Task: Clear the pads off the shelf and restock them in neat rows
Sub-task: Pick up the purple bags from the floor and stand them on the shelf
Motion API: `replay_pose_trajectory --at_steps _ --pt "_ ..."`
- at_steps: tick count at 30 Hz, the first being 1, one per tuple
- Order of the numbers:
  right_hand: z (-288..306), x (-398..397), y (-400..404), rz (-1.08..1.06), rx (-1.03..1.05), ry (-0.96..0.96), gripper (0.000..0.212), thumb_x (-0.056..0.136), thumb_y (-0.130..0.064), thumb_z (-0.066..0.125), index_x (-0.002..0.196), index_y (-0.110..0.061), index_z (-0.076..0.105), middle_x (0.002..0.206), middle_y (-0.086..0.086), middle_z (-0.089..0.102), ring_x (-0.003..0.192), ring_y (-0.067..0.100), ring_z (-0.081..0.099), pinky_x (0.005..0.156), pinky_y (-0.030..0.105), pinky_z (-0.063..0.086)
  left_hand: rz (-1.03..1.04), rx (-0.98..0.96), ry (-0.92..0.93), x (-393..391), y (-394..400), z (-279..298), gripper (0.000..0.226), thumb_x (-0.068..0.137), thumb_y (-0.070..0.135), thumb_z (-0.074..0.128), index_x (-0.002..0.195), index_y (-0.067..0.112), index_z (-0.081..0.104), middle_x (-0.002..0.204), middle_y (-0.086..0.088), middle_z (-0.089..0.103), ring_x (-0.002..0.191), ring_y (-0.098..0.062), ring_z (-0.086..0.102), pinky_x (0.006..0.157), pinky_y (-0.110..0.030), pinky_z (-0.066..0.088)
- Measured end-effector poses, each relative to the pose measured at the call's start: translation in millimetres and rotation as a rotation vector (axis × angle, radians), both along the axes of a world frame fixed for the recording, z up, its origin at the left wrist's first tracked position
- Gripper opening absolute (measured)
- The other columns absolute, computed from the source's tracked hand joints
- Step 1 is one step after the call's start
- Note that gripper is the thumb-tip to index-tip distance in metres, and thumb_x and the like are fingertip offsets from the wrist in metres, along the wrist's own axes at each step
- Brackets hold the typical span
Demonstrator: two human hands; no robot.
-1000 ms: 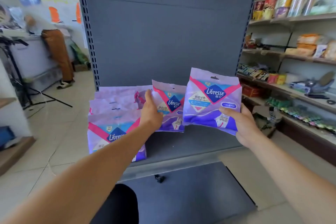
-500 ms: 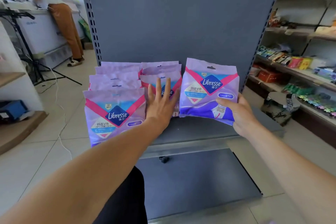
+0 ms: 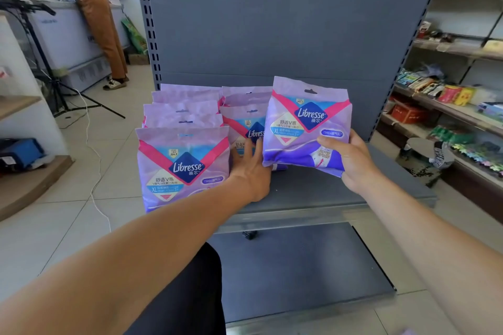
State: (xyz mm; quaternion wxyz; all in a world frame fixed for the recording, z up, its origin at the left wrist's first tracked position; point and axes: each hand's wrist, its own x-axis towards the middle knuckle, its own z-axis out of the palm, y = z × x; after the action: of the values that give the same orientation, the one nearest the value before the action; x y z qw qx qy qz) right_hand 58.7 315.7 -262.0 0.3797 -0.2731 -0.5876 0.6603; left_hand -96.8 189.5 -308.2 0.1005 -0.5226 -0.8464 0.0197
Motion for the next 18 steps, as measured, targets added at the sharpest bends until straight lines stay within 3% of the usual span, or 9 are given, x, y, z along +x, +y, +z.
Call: replay_pose_trajectory --at_steps 3,7,10,14,18 --pt "1.6 -3.6 -2.1 0.004 -0.003 0.006 0.039 0.08 -0.02 0.076 0.115 -0.019 0.057 0.101 -0.002 0.073 0.089 0.014 0.073 0.063 0.029 0.06 -0.057 -0.103 -0.099 16.4 -8.2 -1.0 0.065 0.092 0.049 0.047 0.145 0.017 0.028 0.155 -0.014 0.013 0.138 -0.042 0.012 0.11 -0.061 0.022" --pt "-4.5 -14.6 -5.8 0.023 0.005 -0.02 0.052 0.077 -0.025 0.077 0.123 -0.016 0.055 0.109 0.001 0.072 0.098 0.018 0.071 0.073 0.036 0.06 -0.069 -0.217 -0.283 41.3 -26.5 -2.2 0.065 0.095 0.064 0.029 0.142 0.019 0.035 0.145 -0.017 0.031 0.133 -0.041 0.023 0.106 -0.061 0.024" --pt "-16.1 -28.1 -11.4 0.044 0.002 -0.041 0.053 0.077 -0.026 0.077 0.123 -0.015 0.054 0.11 0.001 0.071 0.099 0.018 0.071 0.075 0.036 0.06 -0.061 -0.243 -0.301 48.4 -36.4 -7.8 0.071 0.093 0.067 0.028 0.146 0.02 0.029 0.146 -0.016 0.029 0.131 -0.041 0.027 0.103 -0.058 0.027" --pt "-36.5 -48.2 -16.9 0.109 -0.025 -0.065 0.054 0.076 -0.023 0.08 0.123 -0.014 0.054 0.11 0.003 0.072 0.098 0.02 0.072 0.078 0.039 0.06 -0.072 -0.252 -0.267 49.9 -42.0 -17.1 0.076 0.094 0.064 0.032 0.152 0.018 0.013 0.157 -0.016 0.012 0.141 -0.043 0.013 0.111 -0.06 0.02" --pt "-52.9 -63.8 -15.7 0.183 -0.021 -0.093 0.059 0.073 -0.014 0.082 0.125 -0.011 0.054 0.112 0.006 0.072 0.1 0.025 0.071 0.083 0.044 0.059 -0.082 -0.25 -0.232 53.6 -44.6 -22.7 0.081 0.094 0.063 0.037 0.152 0.014 0.009 0.157 -0.02 0.008 0.143 -0.043 0.009 0.113 -0.062 0.016"
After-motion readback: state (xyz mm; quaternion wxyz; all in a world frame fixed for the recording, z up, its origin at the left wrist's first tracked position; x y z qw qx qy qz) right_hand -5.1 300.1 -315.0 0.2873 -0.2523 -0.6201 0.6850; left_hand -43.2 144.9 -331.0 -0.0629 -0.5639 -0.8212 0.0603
